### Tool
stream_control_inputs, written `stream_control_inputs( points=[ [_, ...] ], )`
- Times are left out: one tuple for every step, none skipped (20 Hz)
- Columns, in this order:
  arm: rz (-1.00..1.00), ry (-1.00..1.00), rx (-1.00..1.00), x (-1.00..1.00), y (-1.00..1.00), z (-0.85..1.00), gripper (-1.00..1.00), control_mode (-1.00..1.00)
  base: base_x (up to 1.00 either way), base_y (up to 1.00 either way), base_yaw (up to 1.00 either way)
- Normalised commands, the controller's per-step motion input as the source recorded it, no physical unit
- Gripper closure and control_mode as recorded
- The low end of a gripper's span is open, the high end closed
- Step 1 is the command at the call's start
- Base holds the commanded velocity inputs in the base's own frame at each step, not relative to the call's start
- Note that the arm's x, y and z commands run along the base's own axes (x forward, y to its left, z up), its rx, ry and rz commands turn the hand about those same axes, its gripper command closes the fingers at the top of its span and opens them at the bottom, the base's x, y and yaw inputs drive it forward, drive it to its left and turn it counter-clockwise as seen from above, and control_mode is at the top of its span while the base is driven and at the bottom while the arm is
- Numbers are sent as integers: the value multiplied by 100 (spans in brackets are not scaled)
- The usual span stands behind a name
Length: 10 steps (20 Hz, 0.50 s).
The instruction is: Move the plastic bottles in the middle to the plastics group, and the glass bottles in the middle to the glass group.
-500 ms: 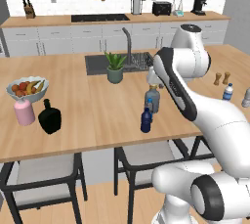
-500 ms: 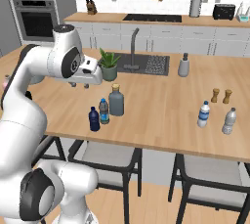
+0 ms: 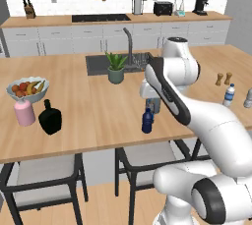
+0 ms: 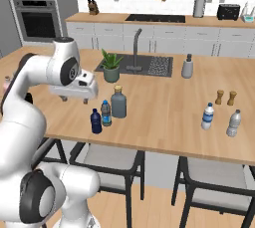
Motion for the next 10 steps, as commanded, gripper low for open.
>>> stream_control_inputs(
  points=[
    [0, 9, 0, 49, 0, -100, -100, -100, 0, 0, 0],
    [0, 3, 0, 56, 0, -100, -100, -100, 0, 0, 0],
    [0, 0, 0, 64, 17, -100, -100, -100, 0, 0, 0],
    [0, 0, 0, 60, 41, -100, -100, -100, 0, 0, 0],
    [5, -4, 0, 64, 4, -56, -100, -100, 0, 0, 0],
    [3, 0, 0, 31, 0, -14, -100, -100, 0, 0, 0],
    [4, 0, 0, 10, 0, 0, -100, -100, 0, 0, 0],
    [1, 0, 0, 6, 0, 0, -100, -100, 0, 0, 0],
    [0, 0, 0, 13, 0, 0, -100, -100, 0, 0, 0],
    [-2, 0, 0, 28, -8, 0, -100, -100, 0, 0, 0]
  ],
)
